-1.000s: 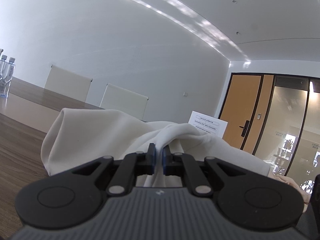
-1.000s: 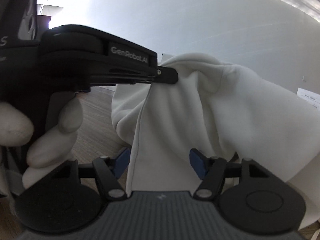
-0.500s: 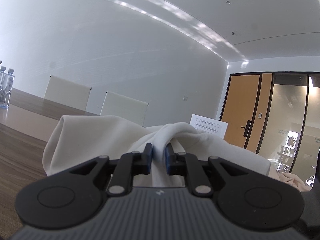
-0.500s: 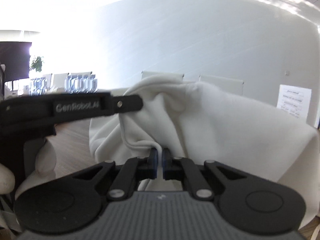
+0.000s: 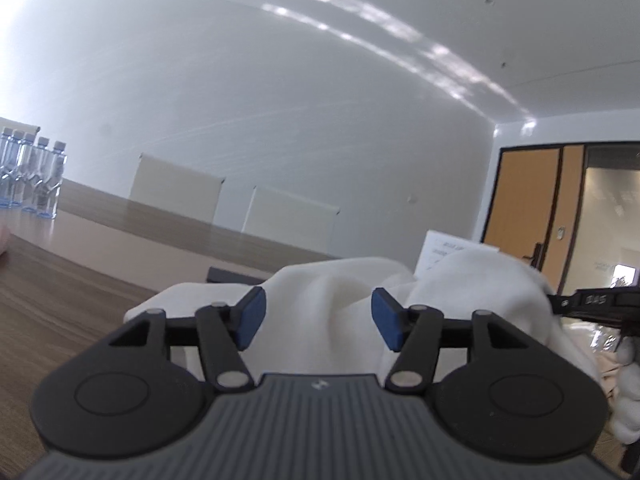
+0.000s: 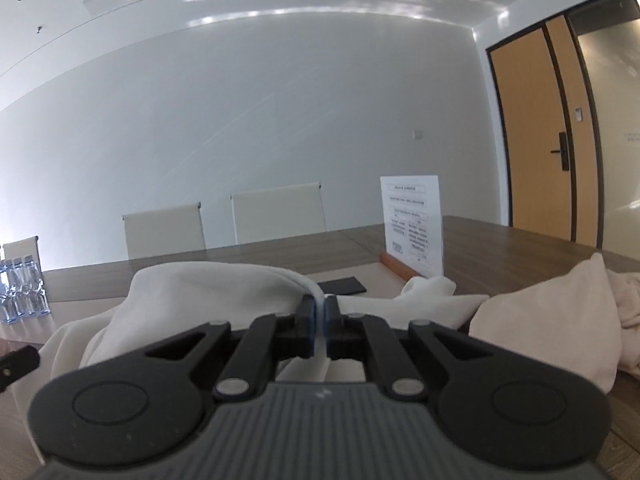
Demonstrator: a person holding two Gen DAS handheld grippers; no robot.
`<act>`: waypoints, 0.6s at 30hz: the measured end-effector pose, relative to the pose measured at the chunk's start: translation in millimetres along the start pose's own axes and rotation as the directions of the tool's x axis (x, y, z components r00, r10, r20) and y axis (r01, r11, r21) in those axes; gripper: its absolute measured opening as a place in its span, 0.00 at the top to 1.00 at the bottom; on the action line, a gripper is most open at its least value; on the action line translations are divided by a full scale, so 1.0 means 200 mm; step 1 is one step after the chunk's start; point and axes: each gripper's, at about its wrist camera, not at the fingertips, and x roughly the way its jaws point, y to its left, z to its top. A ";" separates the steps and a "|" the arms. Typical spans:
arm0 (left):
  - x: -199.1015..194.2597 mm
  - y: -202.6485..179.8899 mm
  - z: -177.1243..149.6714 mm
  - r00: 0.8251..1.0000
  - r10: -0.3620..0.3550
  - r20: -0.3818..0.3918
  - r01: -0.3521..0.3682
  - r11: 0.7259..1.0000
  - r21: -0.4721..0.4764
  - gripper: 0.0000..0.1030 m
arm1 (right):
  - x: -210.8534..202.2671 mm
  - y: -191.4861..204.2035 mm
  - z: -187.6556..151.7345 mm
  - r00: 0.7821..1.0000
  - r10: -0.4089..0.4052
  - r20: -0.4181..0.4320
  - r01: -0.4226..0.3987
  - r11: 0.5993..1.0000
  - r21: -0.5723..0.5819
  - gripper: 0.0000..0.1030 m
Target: Fold clothes
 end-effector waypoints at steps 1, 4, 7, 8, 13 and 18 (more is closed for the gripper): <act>0.03 0.00 0.00 0.999 0.027 -0.034 -0.027 1.000 0.002 0.45 | -0.01 0.02 0.00 1.000 0.028 0.000 -0.028 1.000 -0.002 0.91; 0.11 0.04 -0.02 0.987 0.061 -0.149 -0.067 0.997 -0.035 0.45 | -0.04 0.15 0.02 0.995 0.083 0.053 -0.080 0.996 -0.041 0.68; 0.14 0.09 -0.03 0.977 0.048 -0.208 -0.067 0.994 -0.084 0.45 | -0.11 0.34 0.04 0.973 0.202 0.108 -0.184 0.971 -0.155 0.32; 0.14 0.10 -0.03 0.976 0.047 -0.210 -0.067 0.994 -0.087 0.45 | -0.14 0.40 0.03 0.962 0.252 0.110 -0.224 0.950 -0.217 0.24; 0.11 0.11 -0.03 0.980 0.066 -0.187 -0.080 0.994 -0.070 0.45 | -0.26 0.72 -0.12 0.931 0.357 0.073 -0.268 0.808 -0.524 0.10; 0.11 0.15 -0.02 0.979 0.085 -0.186 -0.105 0.990 -0.097 0.45 | -0.33 0.93 -0.33 0.943 0.331 -0.032 -0.279 0.733 -0.620 0.10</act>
